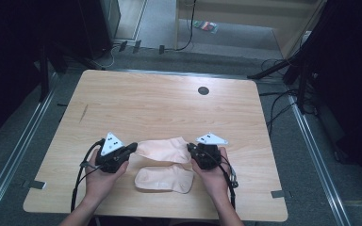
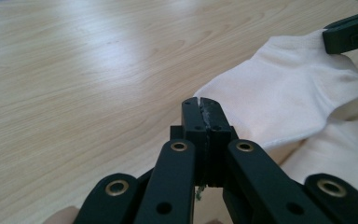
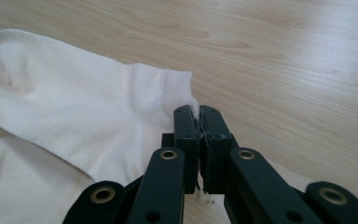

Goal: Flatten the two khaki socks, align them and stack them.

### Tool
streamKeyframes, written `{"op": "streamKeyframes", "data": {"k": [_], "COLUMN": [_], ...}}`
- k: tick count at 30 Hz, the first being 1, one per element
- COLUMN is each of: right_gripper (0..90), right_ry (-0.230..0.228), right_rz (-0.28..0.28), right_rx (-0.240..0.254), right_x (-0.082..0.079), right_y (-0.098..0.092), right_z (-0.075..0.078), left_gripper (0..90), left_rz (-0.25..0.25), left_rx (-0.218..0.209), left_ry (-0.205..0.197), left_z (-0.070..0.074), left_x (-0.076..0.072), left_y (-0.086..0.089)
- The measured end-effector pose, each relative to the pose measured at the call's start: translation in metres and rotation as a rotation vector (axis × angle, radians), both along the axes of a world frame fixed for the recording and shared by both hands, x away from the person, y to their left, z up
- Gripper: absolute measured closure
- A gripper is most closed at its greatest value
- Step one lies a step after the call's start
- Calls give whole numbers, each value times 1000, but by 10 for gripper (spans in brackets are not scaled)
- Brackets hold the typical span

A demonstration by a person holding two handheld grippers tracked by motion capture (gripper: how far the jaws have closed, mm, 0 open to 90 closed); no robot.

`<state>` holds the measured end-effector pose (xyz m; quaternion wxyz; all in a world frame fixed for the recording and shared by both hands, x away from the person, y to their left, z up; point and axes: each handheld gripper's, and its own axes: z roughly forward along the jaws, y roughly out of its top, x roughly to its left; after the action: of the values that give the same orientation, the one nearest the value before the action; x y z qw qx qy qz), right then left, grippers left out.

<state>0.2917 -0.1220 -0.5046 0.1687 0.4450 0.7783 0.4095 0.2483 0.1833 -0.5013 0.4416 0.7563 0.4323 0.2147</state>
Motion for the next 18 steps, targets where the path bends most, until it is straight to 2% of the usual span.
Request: {"op": "streamKeyframes", "data": {"k": [5, 10, 14, 18], "right_gripper": [878, 878, 878, 878], "right_ry": [-1, 16, 30, 32], "right_rz": [34, 51, 66, 54], "right_rx": [13, 1, -17, -17], "right_x": [-26, -51, -64, -67], "right_y": [-5, -6, -6, -7], "right_z": [11, 8, 1, -5], "left_gripper": [900, 900, 900, 900], "left_rz": [-33, -56, -58, -57], "left_rx": [-43, -48, -31, -24], "left_ry": [16, 39, 51, 61], "left_z": [0, -10, -18, -24], "left_x": [-27, -51, -58, -58], "left_y": [5, 4, 5, 4]}}
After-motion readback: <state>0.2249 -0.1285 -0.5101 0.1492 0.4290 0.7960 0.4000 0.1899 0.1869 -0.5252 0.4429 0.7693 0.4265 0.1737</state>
